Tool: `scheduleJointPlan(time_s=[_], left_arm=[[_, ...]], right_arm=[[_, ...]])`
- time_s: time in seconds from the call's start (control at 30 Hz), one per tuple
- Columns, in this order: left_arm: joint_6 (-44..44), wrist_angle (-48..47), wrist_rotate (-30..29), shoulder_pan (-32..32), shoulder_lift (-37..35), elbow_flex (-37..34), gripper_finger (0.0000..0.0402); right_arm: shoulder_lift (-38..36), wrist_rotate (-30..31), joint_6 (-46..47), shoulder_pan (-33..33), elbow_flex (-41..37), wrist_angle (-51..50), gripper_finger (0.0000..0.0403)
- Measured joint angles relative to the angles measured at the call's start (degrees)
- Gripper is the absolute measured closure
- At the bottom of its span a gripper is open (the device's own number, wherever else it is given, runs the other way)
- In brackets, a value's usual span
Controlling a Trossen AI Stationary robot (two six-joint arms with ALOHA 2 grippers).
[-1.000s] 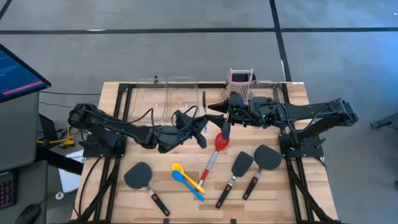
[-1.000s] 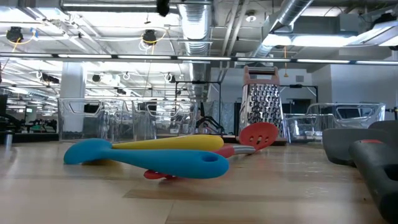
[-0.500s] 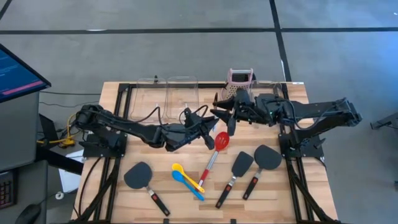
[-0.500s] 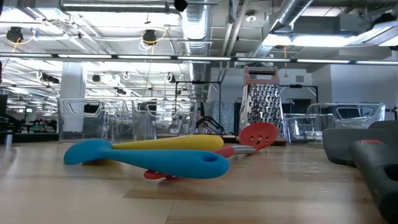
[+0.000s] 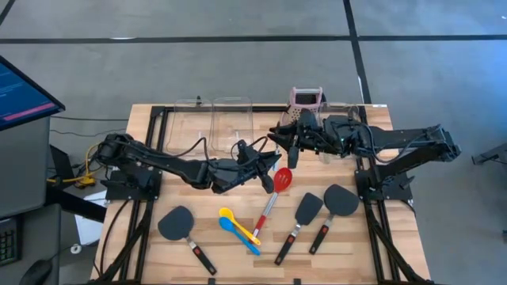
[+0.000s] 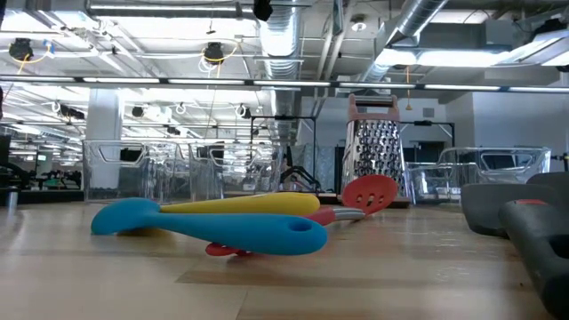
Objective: Pick & Place Kitchen Items
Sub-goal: Put the blue table knife into the right transparent bin
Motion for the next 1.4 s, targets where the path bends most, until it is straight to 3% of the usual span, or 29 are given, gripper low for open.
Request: scheduleJointPlan(time_s=[0.23, 0.47, 0.87, 1.13, 1.4], left_arm=[[0.1, 0.2, -0.5, 0.0, 0.0, 0.0, 0.0398], [0.2, 0.3, -0.1, 0.4, 0.0, 0.0, 0.0393], [0.3, 3.7, 0.0, 1.2, -0.2, 0.1, 0.0345], [-2.0, 5.6, 10.0, 4.6, -0.2, 0.0, 0.0324], [-4.0, 5.8, 18.5, 7.8, -0.1, 0.0, 0.0391]], right_arm=[[0.0, 0.0, -1.3, -0.1, 0.0, 0.1, 0.0393], [-0.3, -0.1, -3.7, 0.2, 0.0, 0.0, 0.0402], [-5.1, -0.4, -5.5, 0.0, 0.0, -2.8, 0.0403], [-6.1, -0.1, -5.6, 0.0, 0.0, -4.9, 0.0403], [-6.5, 0.1, -5.8, -0.3, 0.0, -5.8, 0.0403]])
